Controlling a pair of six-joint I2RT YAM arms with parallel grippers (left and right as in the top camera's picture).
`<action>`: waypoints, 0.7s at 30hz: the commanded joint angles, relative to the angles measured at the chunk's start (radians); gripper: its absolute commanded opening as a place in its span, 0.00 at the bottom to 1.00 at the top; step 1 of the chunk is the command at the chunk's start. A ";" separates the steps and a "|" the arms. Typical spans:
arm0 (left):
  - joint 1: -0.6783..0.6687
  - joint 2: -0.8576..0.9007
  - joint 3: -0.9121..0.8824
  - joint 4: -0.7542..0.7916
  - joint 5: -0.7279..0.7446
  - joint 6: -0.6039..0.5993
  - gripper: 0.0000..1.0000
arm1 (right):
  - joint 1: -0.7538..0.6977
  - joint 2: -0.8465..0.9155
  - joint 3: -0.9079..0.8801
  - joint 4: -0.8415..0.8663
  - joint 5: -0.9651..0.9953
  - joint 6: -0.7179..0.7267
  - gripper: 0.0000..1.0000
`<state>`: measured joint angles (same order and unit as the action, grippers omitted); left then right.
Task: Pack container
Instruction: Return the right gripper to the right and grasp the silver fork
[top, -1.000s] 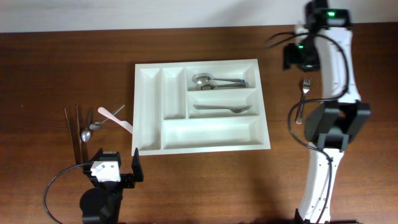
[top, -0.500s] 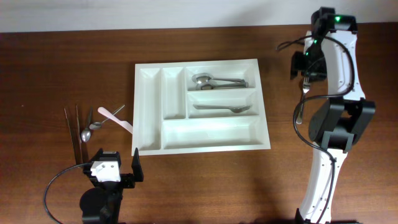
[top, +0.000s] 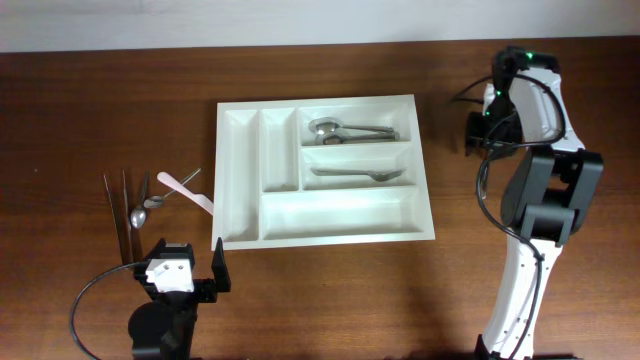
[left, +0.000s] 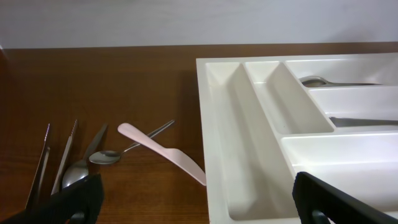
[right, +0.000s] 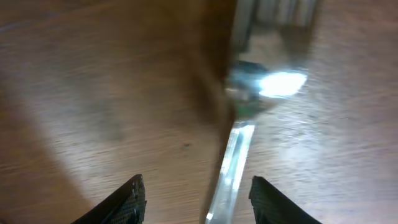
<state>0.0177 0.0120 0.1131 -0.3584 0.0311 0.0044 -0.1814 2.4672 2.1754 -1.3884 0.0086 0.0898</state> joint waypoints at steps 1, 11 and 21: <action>0.005 -0.007 -0.004 -0.001 0.015 0.015 0.99 | -0.035 -0.024 -0.008 0.009 0.038 0.027 0.54; 0.005 -0.007 -0.004 -0.001 0.014 0.015 0.99 | -0.047 -0.024 -0.019 0.080 0.037 0.023 0.54; 0.005 -0.007 -0.004 -0.001 0.015 0.015 0.99 | -0.047 -0.024 -0.078 0.164 0.037 0.019 0.49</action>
<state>0.0177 0.0120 0.1131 -0.3584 0.0311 0.0044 -0.2314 2.4672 2.1265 -1.2373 0.0303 0.1024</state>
